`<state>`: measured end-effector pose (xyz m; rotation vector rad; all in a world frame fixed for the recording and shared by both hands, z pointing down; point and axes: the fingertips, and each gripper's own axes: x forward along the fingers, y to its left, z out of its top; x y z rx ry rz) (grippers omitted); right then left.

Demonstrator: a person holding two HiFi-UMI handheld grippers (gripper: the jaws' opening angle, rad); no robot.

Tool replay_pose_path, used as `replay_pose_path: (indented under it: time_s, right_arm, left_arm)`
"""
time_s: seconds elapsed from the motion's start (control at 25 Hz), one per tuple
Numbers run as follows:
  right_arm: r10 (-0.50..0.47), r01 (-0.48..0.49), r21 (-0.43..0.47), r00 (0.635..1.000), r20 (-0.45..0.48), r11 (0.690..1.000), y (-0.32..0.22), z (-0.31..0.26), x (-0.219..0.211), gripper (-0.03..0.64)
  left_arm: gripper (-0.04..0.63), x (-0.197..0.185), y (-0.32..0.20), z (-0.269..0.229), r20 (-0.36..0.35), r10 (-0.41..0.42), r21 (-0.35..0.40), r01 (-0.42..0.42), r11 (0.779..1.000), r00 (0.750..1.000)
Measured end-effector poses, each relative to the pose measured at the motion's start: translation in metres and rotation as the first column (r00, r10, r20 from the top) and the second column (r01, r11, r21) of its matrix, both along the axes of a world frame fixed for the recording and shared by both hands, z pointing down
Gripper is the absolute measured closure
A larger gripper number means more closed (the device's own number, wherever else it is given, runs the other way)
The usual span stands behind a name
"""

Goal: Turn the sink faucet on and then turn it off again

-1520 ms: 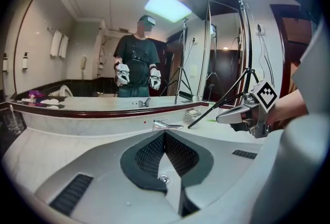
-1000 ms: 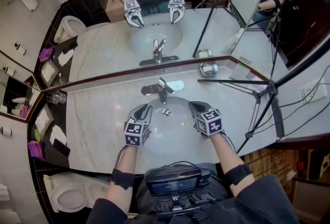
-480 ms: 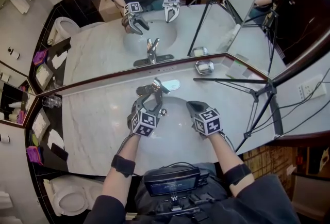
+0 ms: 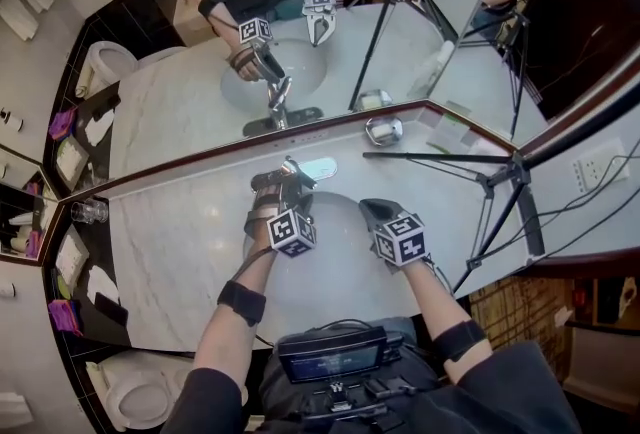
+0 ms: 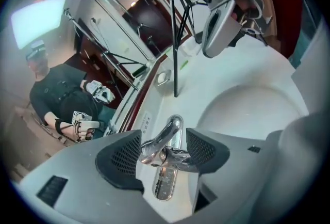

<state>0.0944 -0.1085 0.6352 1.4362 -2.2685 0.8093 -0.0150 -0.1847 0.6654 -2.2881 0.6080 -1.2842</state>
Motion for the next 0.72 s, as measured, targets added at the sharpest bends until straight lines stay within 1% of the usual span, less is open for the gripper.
replay_pose_path:
  time_s: [0.16,0.32,0.52,0.72]
  right_arm:
    - [0.022,-0.022,-0.008,1.000,0.000,1.000,0.001,0.003,0.009,0.592]
    - [0.034,-0.034,-0.017,0.999,-0.005,0.999,0.001,0.006,0.018,0.592]
    - [0.046,-0.046,-0.018,0.999,-0.006,0.999,0.000,0.007,0.023,0.592]
    - [0.046,-0.046,-0.021,0.999,-0.004,0.999,-0.001,0.007,0.023,0.592]
  left_arm:
    - [0.322,0.006,-0.006,0.012,0.022,0.011,-0.002,-0.011,1.000,1.000]
    - [0.322,0.010,-0.010,0.026,0.036,0.010,-0.025,-0.009,1.000,0.999]
    - [0.324,0.015,-0.017,0.030,0.028,-0.011,-0.015,0.011,1.000,1.000]
    - [0.328,0.019,-0.028,0.024,-0.007,-0.043,-0.014,0.043,0.999,0.999]
